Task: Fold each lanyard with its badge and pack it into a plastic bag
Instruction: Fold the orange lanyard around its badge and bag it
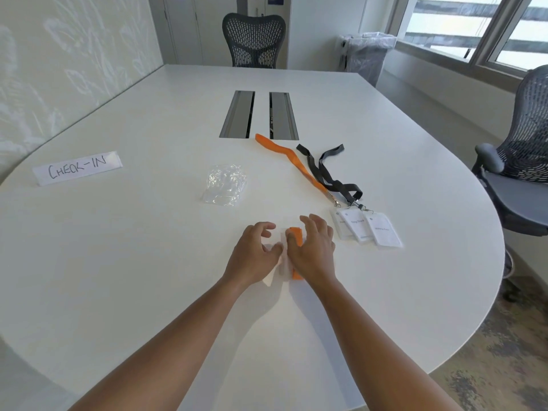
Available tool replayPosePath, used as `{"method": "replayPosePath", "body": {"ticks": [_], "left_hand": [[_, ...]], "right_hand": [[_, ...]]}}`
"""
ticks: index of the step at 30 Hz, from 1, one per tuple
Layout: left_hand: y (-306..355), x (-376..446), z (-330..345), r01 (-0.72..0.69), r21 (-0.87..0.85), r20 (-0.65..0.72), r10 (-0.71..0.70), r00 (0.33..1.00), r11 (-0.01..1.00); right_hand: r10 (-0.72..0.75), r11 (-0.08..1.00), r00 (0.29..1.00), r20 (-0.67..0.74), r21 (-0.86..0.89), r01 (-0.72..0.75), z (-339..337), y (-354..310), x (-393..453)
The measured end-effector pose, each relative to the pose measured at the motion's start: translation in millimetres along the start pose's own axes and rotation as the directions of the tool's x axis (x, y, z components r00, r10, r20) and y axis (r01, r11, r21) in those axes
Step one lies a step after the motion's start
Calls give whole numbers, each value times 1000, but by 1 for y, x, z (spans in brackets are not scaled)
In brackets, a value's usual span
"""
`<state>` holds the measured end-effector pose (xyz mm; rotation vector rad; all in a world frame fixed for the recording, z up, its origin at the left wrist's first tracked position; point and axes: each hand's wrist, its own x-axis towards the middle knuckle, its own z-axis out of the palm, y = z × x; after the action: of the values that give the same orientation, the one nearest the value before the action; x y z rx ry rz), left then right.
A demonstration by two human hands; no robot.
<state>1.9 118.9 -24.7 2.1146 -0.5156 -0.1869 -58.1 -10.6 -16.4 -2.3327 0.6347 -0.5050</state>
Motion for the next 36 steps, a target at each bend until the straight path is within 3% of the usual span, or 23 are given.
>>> {"method": "replayPosePath", "body": {"ticks": [8, 12, 17, 26, 36], "left_hand": [[-4, 37, -38, 78, -41, -167, -84, 982, 996], [-17, 65, -65, 198, -120, -282, -224, 933, 973], [-41, 103, -95, 332, -146, -398, -363, 843, 932], [-84, 151, -113, 470, 19, -262, -449, 854, 883], [-84, 187, -116, 401, 86, -181, -381, 906, 912]], "right_hand": [[-159, 987, 986, -41, 27, 160, 15, -40, 34], [-194, 980, 981, 29, 55, 192, 35, -66, 54], [-137, 990, 976, 169, 38, 133, 66, -90, 82], [-5, 1000, 962, 275, -24, 12, 107, -101, 120], [28, 997, 970, 241, -71, -12, 134, -105, 139]]}}
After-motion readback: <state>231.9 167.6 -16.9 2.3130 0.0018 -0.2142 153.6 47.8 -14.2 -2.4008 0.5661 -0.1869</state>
